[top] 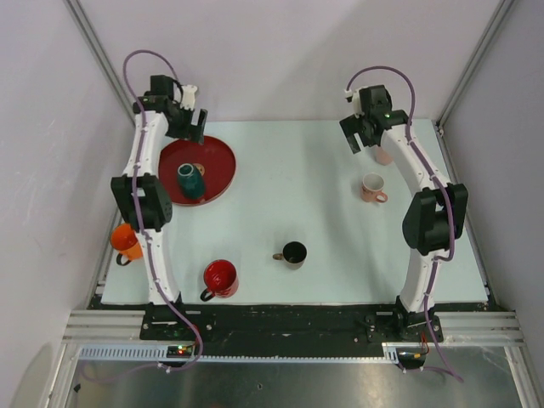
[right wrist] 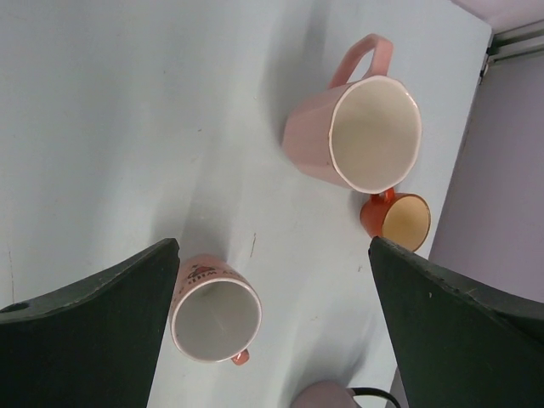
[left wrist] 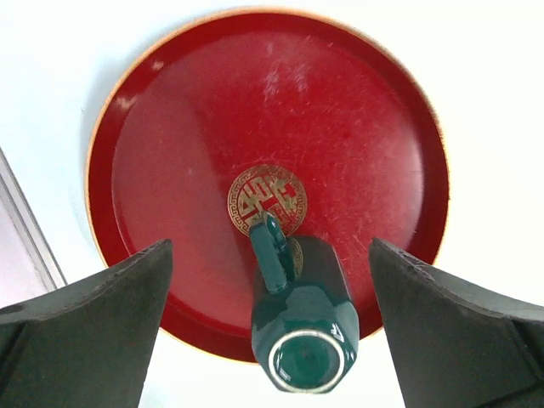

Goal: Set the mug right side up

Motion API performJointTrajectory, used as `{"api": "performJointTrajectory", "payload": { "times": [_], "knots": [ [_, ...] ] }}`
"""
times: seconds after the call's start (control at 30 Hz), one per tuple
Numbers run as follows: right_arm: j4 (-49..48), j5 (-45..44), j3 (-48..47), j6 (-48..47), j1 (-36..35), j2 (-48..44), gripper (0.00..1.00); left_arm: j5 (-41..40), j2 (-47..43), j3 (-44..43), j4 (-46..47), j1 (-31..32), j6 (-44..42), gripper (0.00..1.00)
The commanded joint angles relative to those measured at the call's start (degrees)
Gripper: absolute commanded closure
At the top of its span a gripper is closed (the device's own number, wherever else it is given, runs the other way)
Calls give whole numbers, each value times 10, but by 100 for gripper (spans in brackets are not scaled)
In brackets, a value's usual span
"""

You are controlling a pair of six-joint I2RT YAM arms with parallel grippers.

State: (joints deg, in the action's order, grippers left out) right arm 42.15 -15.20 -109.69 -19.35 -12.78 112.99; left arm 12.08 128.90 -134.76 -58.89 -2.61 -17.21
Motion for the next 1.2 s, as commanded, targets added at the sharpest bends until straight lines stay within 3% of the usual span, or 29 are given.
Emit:
{"api": "performJointTrajectory", "payload": {
  "times": [0.0, 0.2, 0.43, 0.5, 0.6, 0.67, 0.87, 0.97, 1.03, 1.17],
  "knots": [
    [-6, -7, 10, 2, -2, -32, 1, -144, 58, 15, -16, 20, 67, 0],
    [-2, -10, 16, -1, -6, -36, 2, -167, 98, 10, -18, 21, 62, 15],
    [-8, -13, 23, 1, -8, -47, 2, -163, 112, 27, -45, 39, 35, 42],
    [-9, -13, 23, 0, -9, -48, 2, -157, 118, 25, -56, 40, 23, 57],
    [-9, -15, 22, 0, -10, -51, 2, -146, 119, 26, -70, 41, 15, 88],
    [-9, -17, 22, -1, -10, -54, 2, -135, 113, 25, -75, 41, 14, 97],
    [2, -5, 5, 9, -22, -68, 2, -51, 67, -8, -75, 41, 8, 100],
    [-1, 42, 2, 24, -41, -85, 2, 6, 30, -44, -74, 41, 9, 100],
    [-13, 101, 8, 41, -56, -100, 2, 44, 7, -72, -72, 41, 17, 100],
    [-110, 307, 62, 116, -78, -141, 1, 111, -42, -105, -65, 47, 34, 100]
  ]
}}
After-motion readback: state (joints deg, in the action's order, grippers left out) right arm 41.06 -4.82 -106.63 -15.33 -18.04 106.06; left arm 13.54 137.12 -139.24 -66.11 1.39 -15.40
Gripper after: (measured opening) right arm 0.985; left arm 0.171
